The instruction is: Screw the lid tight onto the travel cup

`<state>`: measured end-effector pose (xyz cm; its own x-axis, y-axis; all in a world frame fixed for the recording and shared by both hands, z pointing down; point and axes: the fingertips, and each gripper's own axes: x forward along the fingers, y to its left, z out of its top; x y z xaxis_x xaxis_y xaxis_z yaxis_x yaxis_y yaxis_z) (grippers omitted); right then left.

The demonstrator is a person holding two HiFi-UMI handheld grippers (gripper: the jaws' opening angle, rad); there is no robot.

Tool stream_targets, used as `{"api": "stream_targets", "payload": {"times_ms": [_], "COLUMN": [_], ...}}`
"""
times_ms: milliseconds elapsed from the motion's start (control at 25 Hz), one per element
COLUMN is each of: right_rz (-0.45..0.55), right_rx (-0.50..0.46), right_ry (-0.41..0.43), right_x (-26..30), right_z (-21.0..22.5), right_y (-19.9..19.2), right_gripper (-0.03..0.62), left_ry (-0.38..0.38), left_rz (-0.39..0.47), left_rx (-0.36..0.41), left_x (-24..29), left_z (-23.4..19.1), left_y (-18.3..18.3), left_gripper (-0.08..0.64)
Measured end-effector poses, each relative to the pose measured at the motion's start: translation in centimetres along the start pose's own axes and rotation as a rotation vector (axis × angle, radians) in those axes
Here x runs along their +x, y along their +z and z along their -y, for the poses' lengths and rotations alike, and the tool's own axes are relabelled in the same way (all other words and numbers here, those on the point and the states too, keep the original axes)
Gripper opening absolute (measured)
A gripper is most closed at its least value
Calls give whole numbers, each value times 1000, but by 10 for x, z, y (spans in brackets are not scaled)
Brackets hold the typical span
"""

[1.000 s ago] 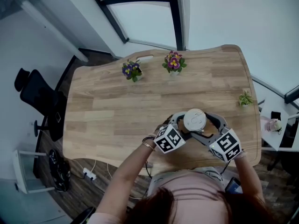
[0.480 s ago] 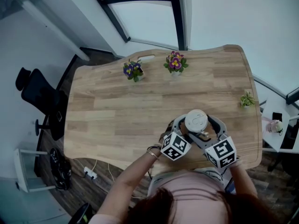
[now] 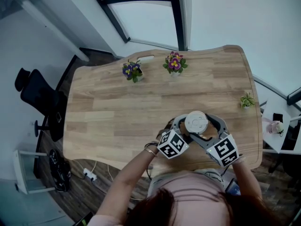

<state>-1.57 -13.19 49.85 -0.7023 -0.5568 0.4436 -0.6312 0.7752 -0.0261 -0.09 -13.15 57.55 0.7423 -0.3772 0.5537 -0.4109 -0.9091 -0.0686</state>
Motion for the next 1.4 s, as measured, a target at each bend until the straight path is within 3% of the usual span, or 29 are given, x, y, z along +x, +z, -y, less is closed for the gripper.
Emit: {"api": "stream_targets", "payload": {"times_ms": [120,240,320,520,640,720,920,1000,1080,1200,1280,1400], "right_rz": [26,33,21,-33,-26,-2,70,80,78,60,33,-10], "right_rx": [67,98,92,36,8,4,100,121,127,113,61,-17], "right_ry": [-110,-149,-109,83,119,82,-148,-197,-169,-16,73,119], "right_x": [1,2,2,-4,-3,-2,-1,0,1,-5,-10,-9], "right_z": [4,4,2,-5,-4,-3,2,3,2,-4,-7,-6], "right_y": [1,1,0,-2,0,1,1,-1,1,1,-1,-5], "right_gripper": [371,371,371,373,373,373,373,373,373,373,373,373], "left_ry": [112,165,140,-36,-64,-35,100,132,121,29,-40,-86], "left_rz": [14,15,12,-8,-20,-14,9,12,12,5,-11,-29], "left_rx": [-74,-107,-100,10,31,14,-63,-81,-82,-37,10,43], "left_x": [2,2,2,-1,-1,0,2,3,2,0,-3,-4], "left_z": [-5,-7,-6,2,2,2,-3,-4,-5,-3,1,3], "left_y": [1,1,0,-3,-3,-2,0,0,-1,-3,-5,-6], "left_gripper": [357,357,357,357,357,357,357,357,357,357,357,357]}}
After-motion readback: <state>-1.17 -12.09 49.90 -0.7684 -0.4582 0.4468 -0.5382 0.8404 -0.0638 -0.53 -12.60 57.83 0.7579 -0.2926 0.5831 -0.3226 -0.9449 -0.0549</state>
